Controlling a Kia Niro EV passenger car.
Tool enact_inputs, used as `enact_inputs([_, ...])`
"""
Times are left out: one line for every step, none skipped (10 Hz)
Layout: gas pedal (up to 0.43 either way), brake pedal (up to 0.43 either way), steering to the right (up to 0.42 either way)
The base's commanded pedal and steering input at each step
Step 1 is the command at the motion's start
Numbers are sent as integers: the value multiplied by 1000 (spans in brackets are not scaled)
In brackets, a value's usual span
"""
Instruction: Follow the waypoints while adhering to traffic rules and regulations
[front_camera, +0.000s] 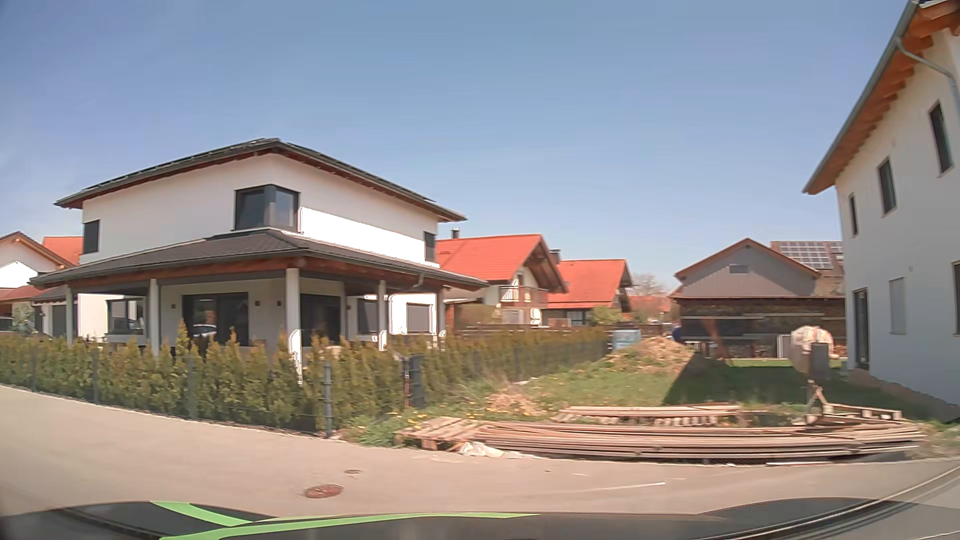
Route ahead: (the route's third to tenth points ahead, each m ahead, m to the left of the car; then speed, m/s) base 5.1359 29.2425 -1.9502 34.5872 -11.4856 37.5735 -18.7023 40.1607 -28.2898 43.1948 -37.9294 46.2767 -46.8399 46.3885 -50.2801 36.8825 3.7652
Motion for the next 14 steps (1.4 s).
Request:
enact_inputs([87, 0, -837])
enact_inputs([98, 0, -837])
enact_inputs([118, 0, -836])
enact_inputs([169, 0, -830])
enact_inputs([169, 0, -815])
enact_inputs([169, 0, -801])
enact_inputs([169, 0, -787])
enact_inputs([177, 0, -777])
enact_inputs([177, 0, -763])
enact_inputs([177, 0, -748])
enact_inputs([177, 0, -728])
enact_inputs([177, 0, -707])
enact_inputs([177, 0, -694])
enact_inputs([177, 0, -675])
